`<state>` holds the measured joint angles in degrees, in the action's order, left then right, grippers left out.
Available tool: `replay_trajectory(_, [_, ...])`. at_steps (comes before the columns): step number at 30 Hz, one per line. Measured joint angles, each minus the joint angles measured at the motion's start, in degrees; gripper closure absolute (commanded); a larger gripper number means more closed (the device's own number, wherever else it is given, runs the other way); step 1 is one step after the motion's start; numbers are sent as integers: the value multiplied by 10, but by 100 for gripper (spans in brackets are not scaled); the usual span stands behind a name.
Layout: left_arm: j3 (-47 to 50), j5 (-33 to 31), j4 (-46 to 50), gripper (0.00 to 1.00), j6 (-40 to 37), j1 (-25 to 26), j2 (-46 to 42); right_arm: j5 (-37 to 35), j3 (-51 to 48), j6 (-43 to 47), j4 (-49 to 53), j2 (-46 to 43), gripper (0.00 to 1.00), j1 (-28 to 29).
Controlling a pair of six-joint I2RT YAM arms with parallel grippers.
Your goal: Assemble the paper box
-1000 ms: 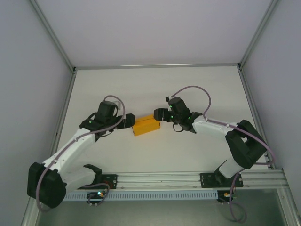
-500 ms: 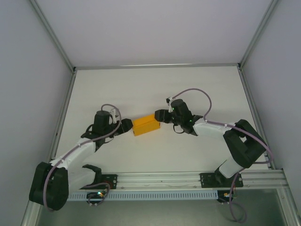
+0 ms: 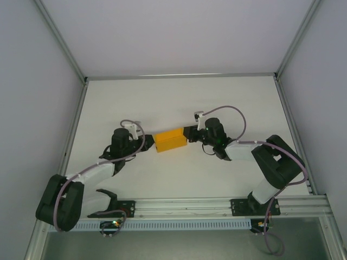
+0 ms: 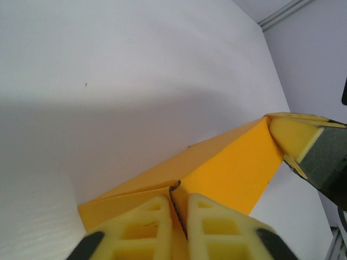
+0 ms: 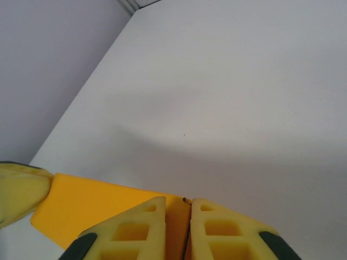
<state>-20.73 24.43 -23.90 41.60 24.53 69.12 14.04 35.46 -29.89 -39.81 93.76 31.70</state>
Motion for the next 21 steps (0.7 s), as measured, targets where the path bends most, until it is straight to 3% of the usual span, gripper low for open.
replay_trajectory(6, [-14, -42, -7, 94, -7, 23, 17, -17, -8, 13, -22, 2, 100, -2])
replay_trajectory(9, [-31, -67, 2, 90, -10, 40, 28, -28, -9, 12, -17, -7, 94, -3])
replay_trajectory(11, [-44, -83, 20, 80, -13, 52, 30, -35, -7, 12, 9, -21, 86, -3])
replay_trajectory(13, [-64, -101, 57, 61, -19, 62, 30, -38, 11, 15, 66, -36, 77, -3])
replay_trajectory(16, [-102, -128, 141, 48, -31, 66, 25, -45, 57, 18, 177, -52, 69, 1])
replay_trajectory(19, [-156, -154, 250, 31, -52, 71, 25, -45, 113, 26, 303, -56, 37, 6])
replay_trajectory(21, [-191, -169, 320, 13, -70, 77, 25, -44, 155, 36, 391, -56, 26, 14])
